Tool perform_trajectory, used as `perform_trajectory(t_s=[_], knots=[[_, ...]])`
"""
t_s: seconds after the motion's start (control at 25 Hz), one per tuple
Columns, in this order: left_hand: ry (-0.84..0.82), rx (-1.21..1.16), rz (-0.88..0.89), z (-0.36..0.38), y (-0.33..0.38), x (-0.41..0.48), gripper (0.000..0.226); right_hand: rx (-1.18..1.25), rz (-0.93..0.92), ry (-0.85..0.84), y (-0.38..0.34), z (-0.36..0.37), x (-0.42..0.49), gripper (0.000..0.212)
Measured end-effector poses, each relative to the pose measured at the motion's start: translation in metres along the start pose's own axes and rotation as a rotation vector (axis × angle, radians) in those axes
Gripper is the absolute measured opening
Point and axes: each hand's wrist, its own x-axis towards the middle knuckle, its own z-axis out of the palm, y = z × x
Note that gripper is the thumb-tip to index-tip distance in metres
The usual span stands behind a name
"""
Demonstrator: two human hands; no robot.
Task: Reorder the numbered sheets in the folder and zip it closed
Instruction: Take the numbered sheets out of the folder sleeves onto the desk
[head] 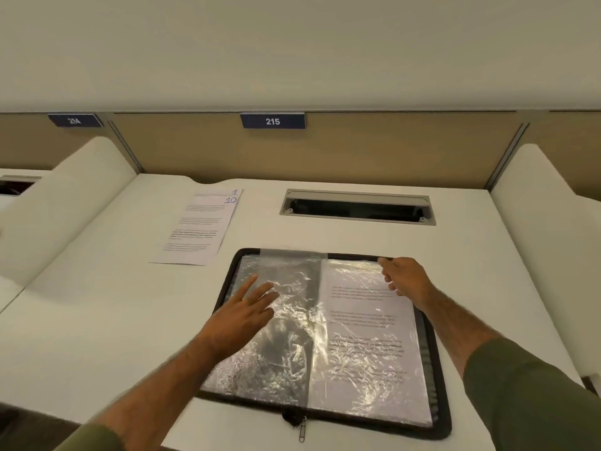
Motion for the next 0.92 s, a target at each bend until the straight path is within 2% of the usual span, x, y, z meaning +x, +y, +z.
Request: perform_trajectory(t_s=[0.16, 0.4, 0.52, 0.6, 0.72, 0.76, 0.92], knots=[[-0.044, -0.033, -0.034, 0.029, -0.026, -0.029, 0.034, -0.046, 0.012, 0.0, -0.006, 0.013, -0.001, 0.041], [-0.1, -0.092, -0.098, 0.06, -0.069, -0.063, 0.054, -0.218, 0.024, 0.054, -0.012, 0.023, -0.004, 0.05], [-0.109, -0.139, -0.181, 0.069, -0.087, -0.07, 0.064, -0.232, 0.026, 0.104, -0.012, 0.022, -0.01, 0.052], [-0.112, -0.183, -0.273, 0.068, -0.09, -0.056, 0.059, -0.27, 0.033, 0.131, -0.009, 0.021, -0.014, 0.049], [-0.087, -0.242, -0.36, 0.061, -0.065, -0.013, 0.033, -0.367, 0.048, 0.152, -0.004, 0.022, -0.021, 0.046], [-0.099, -0.293, -0.362, 0.06, -0.05, 0.005, 0.031, -0.389, 0.056, 0.148, -0.002, 0.022, -0.023, 0.044], [-0.129, -0.48, -0.301, 0.046, 0.016, 0.083, 0.05, -0.393, 0.009, 0.123, 0.009, 0.006, -0.014, 0.021]])
